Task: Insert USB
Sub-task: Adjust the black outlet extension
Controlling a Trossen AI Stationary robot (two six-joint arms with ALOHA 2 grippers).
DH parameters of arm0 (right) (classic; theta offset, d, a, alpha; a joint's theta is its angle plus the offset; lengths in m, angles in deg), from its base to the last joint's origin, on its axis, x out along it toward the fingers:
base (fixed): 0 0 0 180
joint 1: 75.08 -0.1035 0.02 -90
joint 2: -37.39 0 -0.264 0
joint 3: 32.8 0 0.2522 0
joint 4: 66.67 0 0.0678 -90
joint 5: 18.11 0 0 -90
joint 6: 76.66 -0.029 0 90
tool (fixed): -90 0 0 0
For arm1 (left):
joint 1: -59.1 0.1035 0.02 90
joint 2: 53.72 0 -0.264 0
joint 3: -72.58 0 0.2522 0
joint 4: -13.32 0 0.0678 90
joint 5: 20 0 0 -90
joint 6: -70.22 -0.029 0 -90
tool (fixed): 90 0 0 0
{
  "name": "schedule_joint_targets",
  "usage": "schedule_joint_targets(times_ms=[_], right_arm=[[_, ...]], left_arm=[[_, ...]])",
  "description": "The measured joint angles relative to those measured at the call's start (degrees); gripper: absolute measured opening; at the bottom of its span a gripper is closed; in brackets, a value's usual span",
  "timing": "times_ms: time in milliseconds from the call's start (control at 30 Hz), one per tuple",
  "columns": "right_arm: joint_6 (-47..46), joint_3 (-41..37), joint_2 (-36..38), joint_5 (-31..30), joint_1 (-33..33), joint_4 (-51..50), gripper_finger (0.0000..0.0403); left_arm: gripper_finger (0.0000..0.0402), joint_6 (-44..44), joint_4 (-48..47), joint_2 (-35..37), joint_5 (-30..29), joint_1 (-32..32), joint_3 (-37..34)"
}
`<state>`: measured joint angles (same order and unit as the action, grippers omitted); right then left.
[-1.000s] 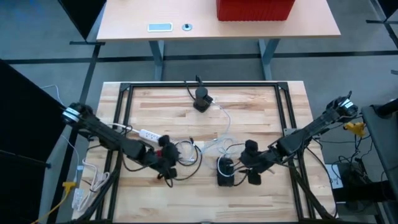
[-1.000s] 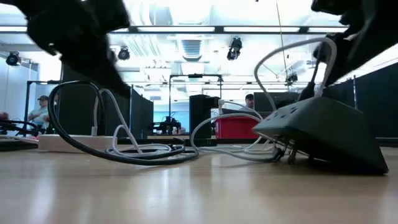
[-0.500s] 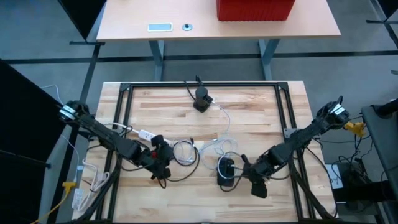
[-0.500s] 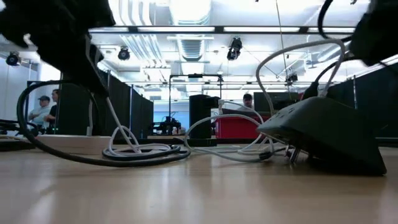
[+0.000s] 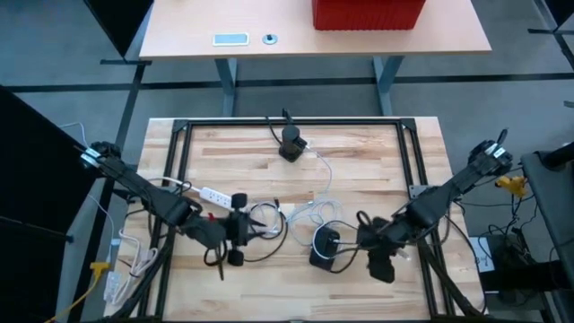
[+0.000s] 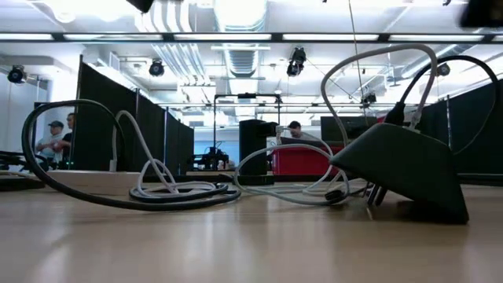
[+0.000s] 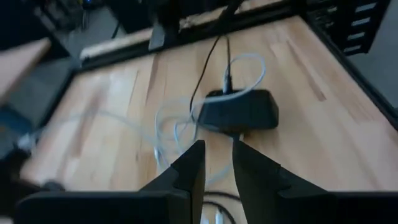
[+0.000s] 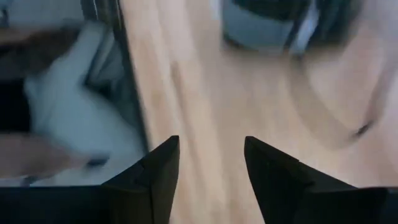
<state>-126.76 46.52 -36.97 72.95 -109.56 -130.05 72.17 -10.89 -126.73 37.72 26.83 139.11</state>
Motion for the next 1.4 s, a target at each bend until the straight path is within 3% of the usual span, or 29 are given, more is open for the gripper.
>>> schedule_joint_targets(times_ms=[67, 333, 467, 667, 833, 1067, 1400], right_arm=[[6.31, 2.01, 0.21, -11.75, 0.11, 1.97, 0.0154], [18.61, 3.09, -8.48, -14.51, 10.69, 9.32, 0.006], [23.96, 5.97, -17.63, -11.36, 14.97, 9.43, 0.0007], [30.28, 11.64, -29.35, -3.31, 16.69, 9.69, 0.0011], [31.18, 11.85, -34.43, 4.93, 16.49, 5.5, 0.0003], [27.28, 11.18, -32.83, 2.5, 14.97, -16.56, 0.0001], [24.49, 11.18, -21.52, -11.19, 15.49, -12.2, 0.0002]], left_arm=[[0.007, -2.54, 1.63, 0.0, -0.01, -0.09, -0.01], [0.007, -2.67, 2.43, 0.81, -0.16, -0.07, -0.01], [0.007, -1.84, 2.41, 0.69, -0.18, -0.06, -0.01], [0.007, -0.73, 1.39, 0.2, -0.16, -0.07, -0.03], [0.007, 0.05, -0.23, 0.18, -0.18, -0.07, -0.06], [0.007, 0.1, -0.96, 0.17, -0.17, -0.07, -0.08], [0.007, 0.17, -0.74, 0.14, -0.17, -0.05, -0.08]])
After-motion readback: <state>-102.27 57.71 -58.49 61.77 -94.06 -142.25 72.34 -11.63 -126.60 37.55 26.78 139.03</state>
